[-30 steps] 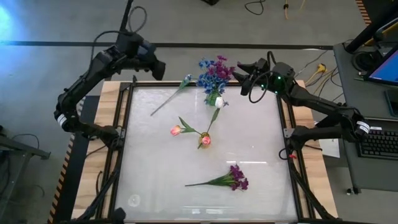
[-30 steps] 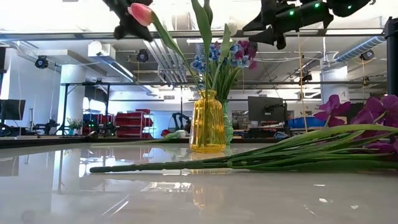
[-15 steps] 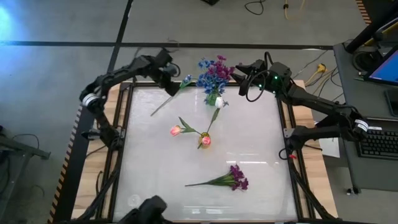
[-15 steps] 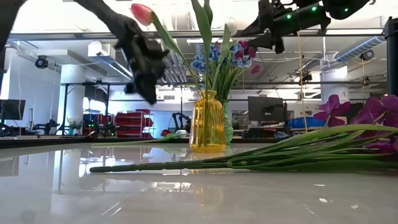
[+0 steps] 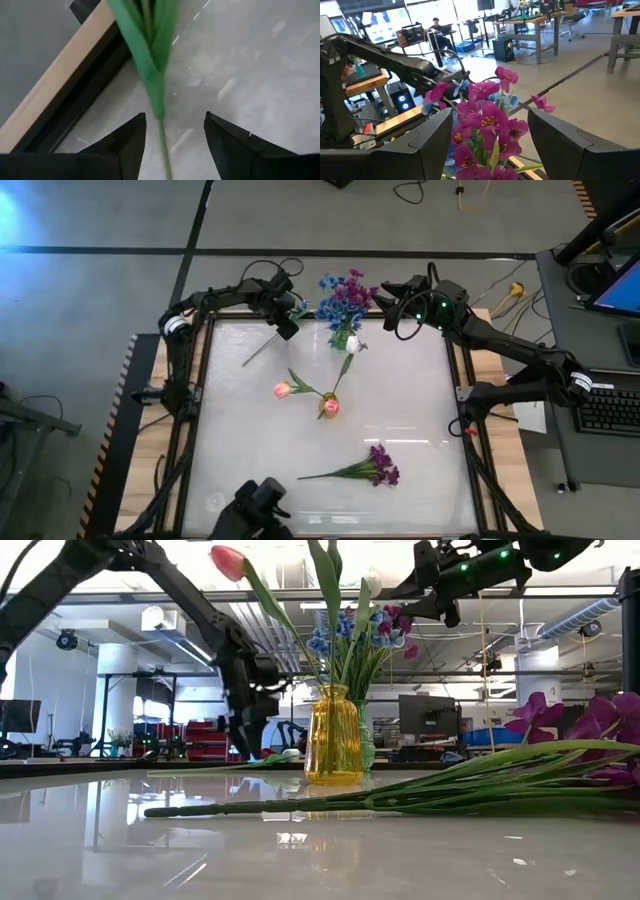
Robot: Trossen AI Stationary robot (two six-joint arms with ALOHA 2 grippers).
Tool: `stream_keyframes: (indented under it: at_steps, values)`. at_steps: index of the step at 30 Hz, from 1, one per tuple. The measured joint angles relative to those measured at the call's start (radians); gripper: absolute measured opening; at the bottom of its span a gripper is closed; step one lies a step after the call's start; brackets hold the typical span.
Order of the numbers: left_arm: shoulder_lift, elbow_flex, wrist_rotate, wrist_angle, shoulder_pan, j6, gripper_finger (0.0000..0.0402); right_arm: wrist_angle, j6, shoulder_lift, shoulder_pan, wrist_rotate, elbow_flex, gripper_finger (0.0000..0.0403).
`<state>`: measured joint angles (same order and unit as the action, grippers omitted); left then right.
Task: Sort flowers into vase by color
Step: Put the white flower into the yellow vase
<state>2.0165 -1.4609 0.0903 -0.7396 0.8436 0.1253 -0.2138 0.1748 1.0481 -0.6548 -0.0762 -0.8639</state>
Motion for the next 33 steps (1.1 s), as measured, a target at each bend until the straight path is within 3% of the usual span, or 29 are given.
stream_keyframes:
  at_steps: [16, 19, 24, 33]
  values:
    - [0.072, 0.003, -0.09, 0.115, 0.018, 0.022, 0.0132, 0.0, -0.003, 0.0, 0.0, 0.041, 0.0, 0.0249]
    - [0.071, 0.017, -0.094, 0.141, 0.022, 0.017, 0.0102, 0.0, -0.012, 0.0, 0.0, 0.051, 0.0, 0.0249]
    - [0.069, 0.025, -0.106, 0.152, 0.026, 0.012, 0.0016, 0.0, -0.019, 0.0, 0.0, 0.053, 0.0, 0.0249]
    - [0.024, 0.014, 0.008, 0.074, 0.025, -0.047, 0.0001, 0.0, -0.03, 0.0, 0.0, 0.053, 0.0, 0.0249]
